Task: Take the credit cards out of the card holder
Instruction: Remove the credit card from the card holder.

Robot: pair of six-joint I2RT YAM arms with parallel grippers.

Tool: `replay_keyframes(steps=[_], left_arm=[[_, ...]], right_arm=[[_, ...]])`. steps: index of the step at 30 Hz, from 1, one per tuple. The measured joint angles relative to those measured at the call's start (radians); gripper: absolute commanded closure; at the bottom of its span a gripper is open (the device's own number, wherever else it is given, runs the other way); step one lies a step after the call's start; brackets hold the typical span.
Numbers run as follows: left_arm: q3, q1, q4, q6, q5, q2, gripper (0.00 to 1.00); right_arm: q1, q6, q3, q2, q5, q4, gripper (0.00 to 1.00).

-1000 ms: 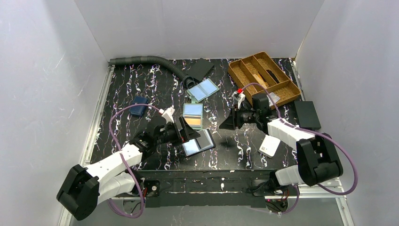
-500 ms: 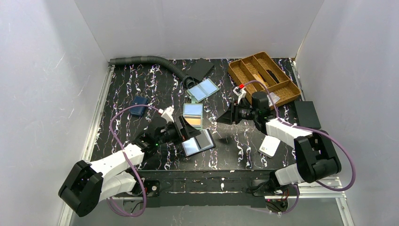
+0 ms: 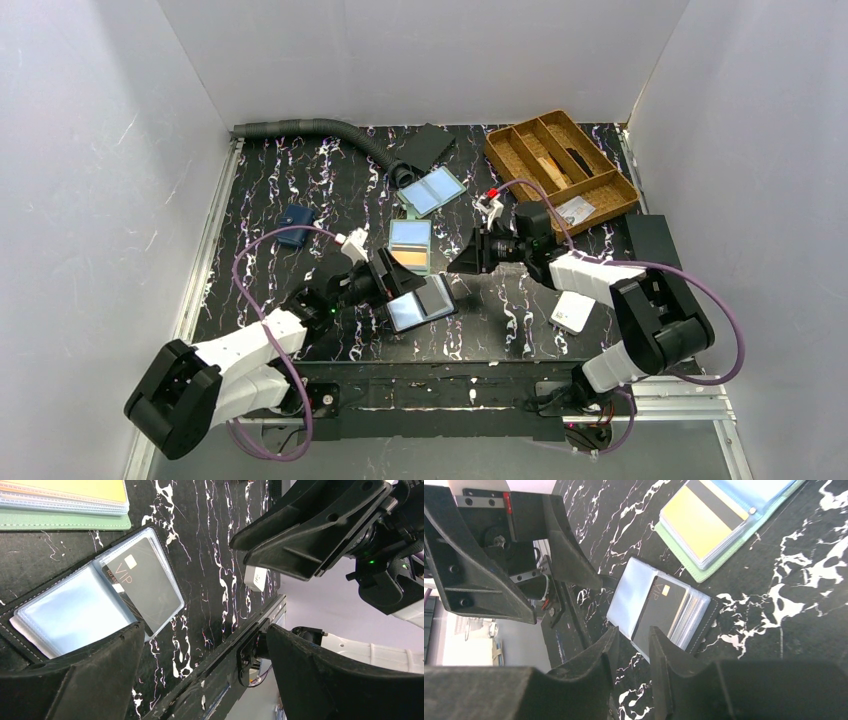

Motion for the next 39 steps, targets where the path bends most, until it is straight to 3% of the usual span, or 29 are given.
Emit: replay_keyframes(steps=[7,13,22,39], left_arm=[[-0.019,-0.006,0.068,-0.040,-0.008,0.086,0.15],[-0.046,-0.008,0.082,-0.064,-0.024,0.097,0.22],[-0.046,-0.010,0.122,-0.082,-0.031,0.161,0.35],[-0.046,-0.012,0.190,-0.095,-0.028,0.267,0.41]], right_arm=[[0.051,-0.009,0.009,0.059,0.012,-0.014,0.81],[0.094,-0.035,0.032,0.108,0.019,-0.052,0.86],[0.114,-0.064,0.062,0.161,0.026,-0.087,0.85],[0.121,-0.111,0.103,0.218,0.037,-0.140,0.79]])
